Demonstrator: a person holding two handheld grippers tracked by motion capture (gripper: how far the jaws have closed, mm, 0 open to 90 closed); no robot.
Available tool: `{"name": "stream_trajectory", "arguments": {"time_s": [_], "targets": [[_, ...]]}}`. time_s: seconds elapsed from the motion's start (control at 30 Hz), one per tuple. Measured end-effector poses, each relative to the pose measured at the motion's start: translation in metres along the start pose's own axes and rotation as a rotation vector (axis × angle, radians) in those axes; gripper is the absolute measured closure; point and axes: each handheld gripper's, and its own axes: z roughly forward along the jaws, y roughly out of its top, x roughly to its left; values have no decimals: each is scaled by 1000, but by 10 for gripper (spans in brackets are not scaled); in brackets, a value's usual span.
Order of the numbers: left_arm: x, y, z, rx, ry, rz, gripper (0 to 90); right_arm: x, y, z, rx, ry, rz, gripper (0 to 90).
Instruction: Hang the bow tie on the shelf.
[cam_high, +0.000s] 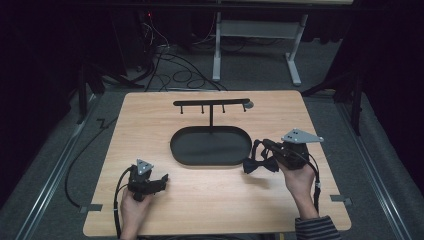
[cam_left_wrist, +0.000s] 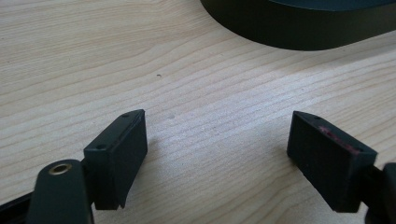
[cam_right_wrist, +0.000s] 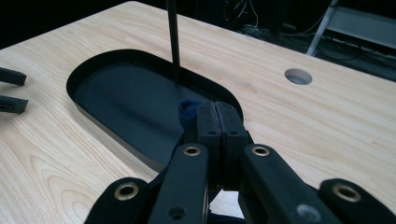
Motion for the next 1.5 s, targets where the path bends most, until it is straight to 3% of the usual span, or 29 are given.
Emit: {"name": "stream_trajectory", "arguments": {"time_s": [0.67,1.13,1.5], "targets": [[0,0,0,0,0,0,205,2,32,7,-38,58,-17,900],[0,0,0,0,0,0,205,1,66,20,-47,64,-41,900],[0,0,0,0,0,0,206,-3,79,33,-41,59,-35,900]]}}
